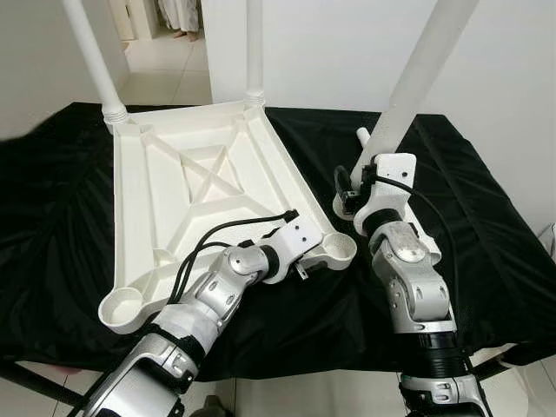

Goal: Building children table

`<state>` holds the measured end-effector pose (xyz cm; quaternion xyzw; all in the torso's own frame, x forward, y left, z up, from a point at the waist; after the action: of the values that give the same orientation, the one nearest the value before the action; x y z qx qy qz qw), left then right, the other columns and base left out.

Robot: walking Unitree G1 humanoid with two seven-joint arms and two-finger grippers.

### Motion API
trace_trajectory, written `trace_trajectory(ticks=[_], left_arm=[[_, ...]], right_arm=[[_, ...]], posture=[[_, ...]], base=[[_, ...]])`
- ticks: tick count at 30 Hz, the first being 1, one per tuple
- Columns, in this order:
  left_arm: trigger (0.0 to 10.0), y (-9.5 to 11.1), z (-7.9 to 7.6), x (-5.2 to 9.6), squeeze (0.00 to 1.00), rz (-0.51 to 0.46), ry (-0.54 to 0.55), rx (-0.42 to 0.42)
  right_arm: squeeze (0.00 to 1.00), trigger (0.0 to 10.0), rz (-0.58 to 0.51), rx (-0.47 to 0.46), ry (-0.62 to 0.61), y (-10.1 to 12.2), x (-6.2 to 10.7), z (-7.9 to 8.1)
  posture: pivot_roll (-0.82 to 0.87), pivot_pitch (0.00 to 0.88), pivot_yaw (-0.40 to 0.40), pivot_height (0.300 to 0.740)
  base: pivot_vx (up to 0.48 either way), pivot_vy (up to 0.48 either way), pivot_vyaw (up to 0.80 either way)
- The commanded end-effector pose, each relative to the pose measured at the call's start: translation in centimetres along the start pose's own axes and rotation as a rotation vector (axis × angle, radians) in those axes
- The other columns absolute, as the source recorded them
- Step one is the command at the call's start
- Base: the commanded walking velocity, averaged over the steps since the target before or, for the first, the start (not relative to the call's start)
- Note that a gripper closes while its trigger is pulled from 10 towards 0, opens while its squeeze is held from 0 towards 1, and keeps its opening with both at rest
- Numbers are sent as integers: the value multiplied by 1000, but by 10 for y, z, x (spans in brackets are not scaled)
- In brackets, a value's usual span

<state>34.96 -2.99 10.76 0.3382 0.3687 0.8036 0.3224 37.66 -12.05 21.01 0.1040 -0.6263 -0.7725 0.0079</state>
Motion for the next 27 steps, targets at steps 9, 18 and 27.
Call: trace_trajectory(ticks=[9, 18, 27], left_arm=[[10000, 16, 26, 24, 0, -128, 27, 97], [10000, 22, 17, 37, 0, -181, -25, 140], [10000, 23, 17, 49, 0, -183, 2, 189]], right_arm=[[0, 10000, 74, 22, 40, -21, 4, 5], [0, 10000, 117, 50, 26, -34, 3, 3], [0, 10000, 114, 38, 43, -36, -3, 11]], posture=[[44, 13, -8, 740], [54, 16, -12, 740], [76, 28, -18, 740]], base=[[0, 0, 0], [0, 0, 0], [0, 0, 0]])
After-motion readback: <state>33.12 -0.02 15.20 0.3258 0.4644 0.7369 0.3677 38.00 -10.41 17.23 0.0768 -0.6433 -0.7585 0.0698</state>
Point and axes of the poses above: a point about 5 cm out from each wrist's last joint towards the gripper, its own x axis pointing back from the gripper into the wrist, its own y axis along the axis of the wrist's last joint, z = x × y, the point moved 6 cm from there along -x, pointing out of the wrist towards the gripper, and after that the axes turned 12 degrees about -x, right-handed, at the moved point
